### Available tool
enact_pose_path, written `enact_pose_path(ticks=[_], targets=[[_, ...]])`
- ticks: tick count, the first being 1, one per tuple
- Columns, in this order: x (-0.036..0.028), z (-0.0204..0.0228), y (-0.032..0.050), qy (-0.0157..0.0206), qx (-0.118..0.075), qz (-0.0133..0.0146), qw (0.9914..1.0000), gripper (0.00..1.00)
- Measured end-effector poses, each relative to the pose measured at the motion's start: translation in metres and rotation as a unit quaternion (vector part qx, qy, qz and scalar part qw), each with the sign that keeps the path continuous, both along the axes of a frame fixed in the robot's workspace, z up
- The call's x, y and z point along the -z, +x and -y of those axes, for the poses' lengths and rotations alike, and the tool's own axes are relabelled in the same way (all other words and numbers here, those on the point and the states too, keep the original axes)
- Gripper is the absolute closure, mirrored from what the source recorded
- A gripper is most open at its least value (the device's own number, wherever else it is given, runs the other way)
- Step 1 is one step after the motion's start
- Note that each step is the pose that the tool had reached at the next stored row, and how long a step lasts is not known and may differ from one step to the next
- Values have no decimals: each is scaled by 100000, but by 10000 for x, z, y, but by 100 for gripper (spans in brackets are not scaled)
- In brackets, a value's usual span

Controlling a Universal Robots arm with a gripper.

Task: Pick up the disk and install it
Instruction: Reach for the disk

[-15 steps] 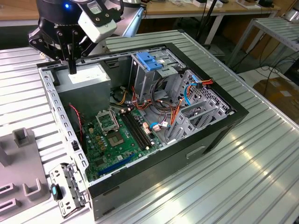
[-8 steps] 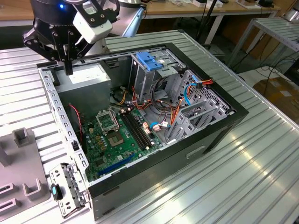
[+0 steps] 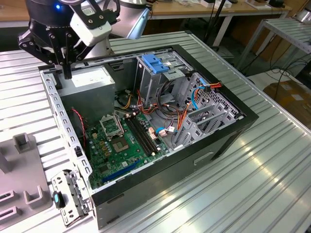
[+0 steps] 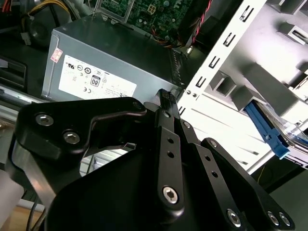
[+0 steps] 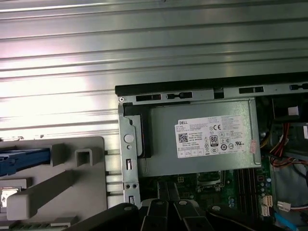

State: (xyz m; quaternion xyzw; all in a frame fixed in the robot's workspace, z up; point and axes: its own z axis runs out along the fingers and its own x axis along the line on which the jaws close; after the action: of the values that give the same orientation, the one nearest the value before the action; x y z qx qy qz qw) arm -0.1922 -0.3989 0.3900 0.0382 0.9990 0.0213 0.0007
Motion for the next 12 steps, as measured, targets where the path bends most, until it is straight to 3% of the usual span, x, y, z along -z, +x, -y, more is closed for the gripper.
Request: enact_pose_path(ticks=[12], targets=[[3,0,-95,-3,-5,-128,100000,89]])
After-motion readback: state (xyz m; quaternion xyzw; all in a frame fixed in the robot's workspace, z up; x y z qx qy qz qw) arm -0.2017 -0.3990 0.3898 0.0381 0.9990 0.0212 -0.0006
